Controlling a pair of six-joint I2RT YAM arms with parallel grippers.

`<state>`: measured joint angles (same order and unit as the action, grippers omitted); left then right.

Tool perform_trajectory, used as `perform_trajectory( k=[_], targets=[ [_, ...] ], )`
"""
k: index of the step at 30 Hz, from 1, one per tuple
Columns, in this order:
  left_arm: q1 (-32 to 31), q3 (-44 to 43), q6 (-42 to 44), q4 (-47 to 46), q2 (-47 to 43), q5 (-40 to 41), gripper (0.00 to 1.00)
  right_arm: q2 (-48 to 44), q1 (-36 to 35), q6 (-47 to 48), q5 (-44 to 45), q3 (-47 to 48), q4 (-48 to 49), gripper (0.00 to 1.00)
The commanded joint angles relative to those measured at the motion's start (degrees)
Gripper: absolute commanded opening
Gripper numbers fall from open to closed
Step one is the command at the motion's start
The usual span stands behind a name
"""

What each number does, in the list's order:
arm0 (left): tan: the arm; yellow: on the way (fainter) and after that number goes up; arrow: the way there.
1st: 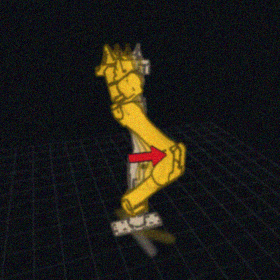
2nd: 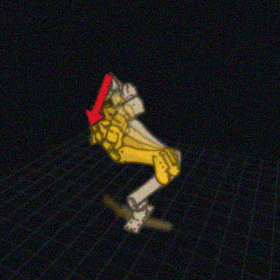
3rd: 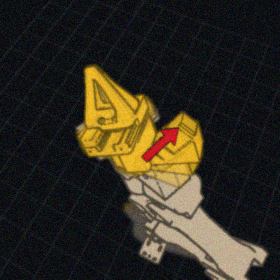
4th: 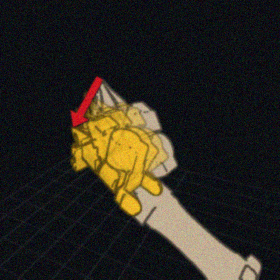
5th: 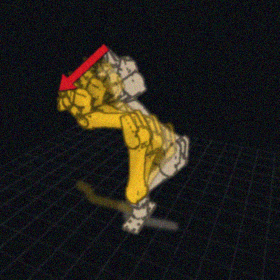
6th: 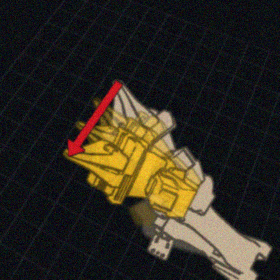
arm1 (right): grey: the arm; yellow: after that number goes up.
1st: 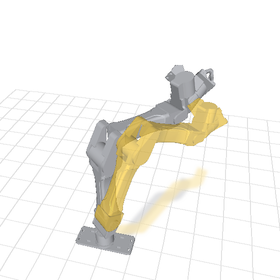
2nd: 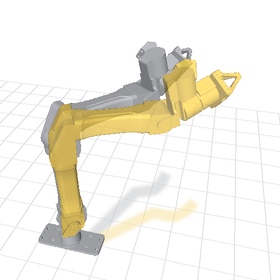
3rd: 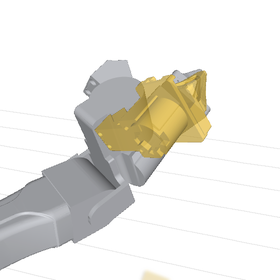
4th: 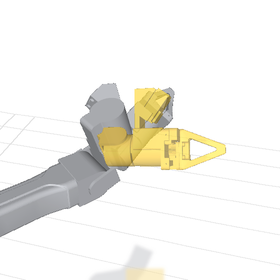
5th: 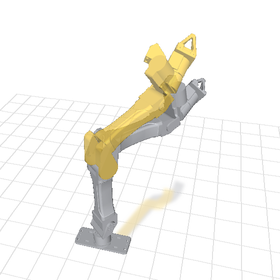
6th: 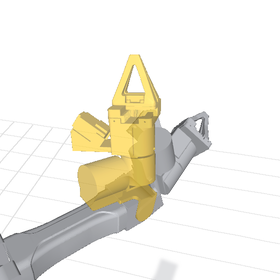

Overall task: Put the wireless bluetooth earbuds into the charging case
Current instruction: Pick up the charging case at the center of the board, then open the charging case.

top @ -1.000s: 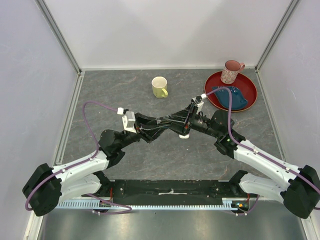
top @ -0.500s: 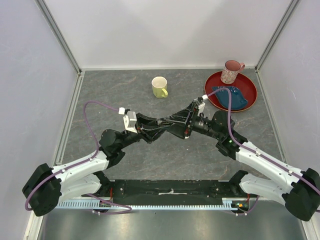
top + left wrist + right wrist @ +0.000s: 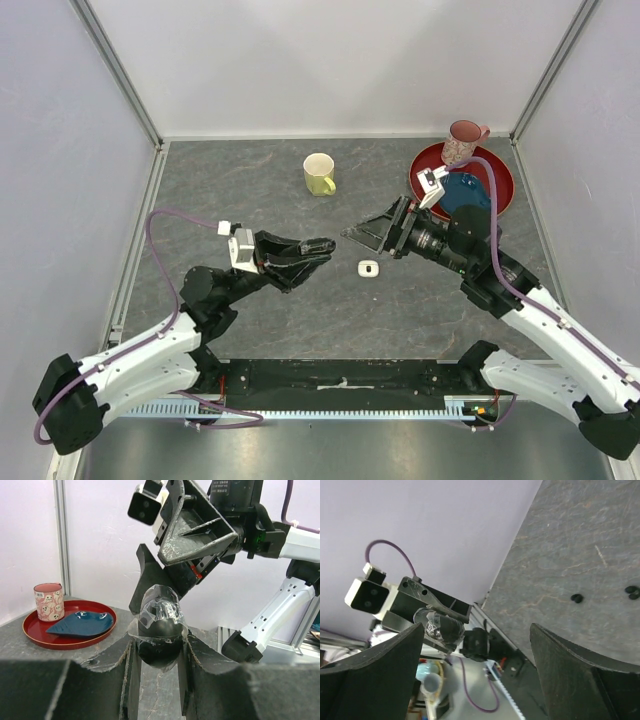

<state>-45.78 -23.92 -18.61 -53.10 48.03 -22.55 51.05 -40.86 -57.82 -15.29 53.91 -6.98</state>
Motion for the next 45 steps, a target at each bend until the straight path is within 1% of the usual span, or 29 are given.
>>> perform_trajectory(
  k=[1,3,7,9,14,27,40,45],
  targets=[
    [-0.2,0.9,0.2,1.3,-1.6,1.6,0.02,0.5,0.1,14.1,-2.8,5.1,-7.0,0.93],
    [-0.2,1.1,0.1,0.8,-1.7,1.9,0.02,0.9,-0.1,16.1,-5.2,6.8,-7.0,0.92],
    [-0.2,1.2,0.0,0.4,-1.8,3.0,0.02,1.8,-0.4,20.0,-7.2,9.5,-7.8,0.92],
    [-0.2,1.3,0.9,-0.6,-1.5,1.7,0.02,2.3,-0.5,20.4,-7.8,10.1,-7.8,0.92],
    [-0.2,1.3,0.9,-0.9,-1.7,3.1,0.02,3.7,-1.3,21.2,-8.8,10.4,-8.3,0.91],
    [-0.2,0.2,-0.7,-2.4,0.2,0.6,0.02,6.5,-4.2,22.5,-5.5,10.6,-9.0,0.9],
    [-0.2,-1.5,-1.0,-2.4,0.3,-4.3,0.02,7.0,-4.4,21.5,0.7,9.6,-8.9,0.9],
    [-0.2,-1.7,-1.0,-2.6,-0.1,-6.0,0.02,7.2,-4.3,20.2,1.7,9.3,-8.2,0.9]
  ],
)
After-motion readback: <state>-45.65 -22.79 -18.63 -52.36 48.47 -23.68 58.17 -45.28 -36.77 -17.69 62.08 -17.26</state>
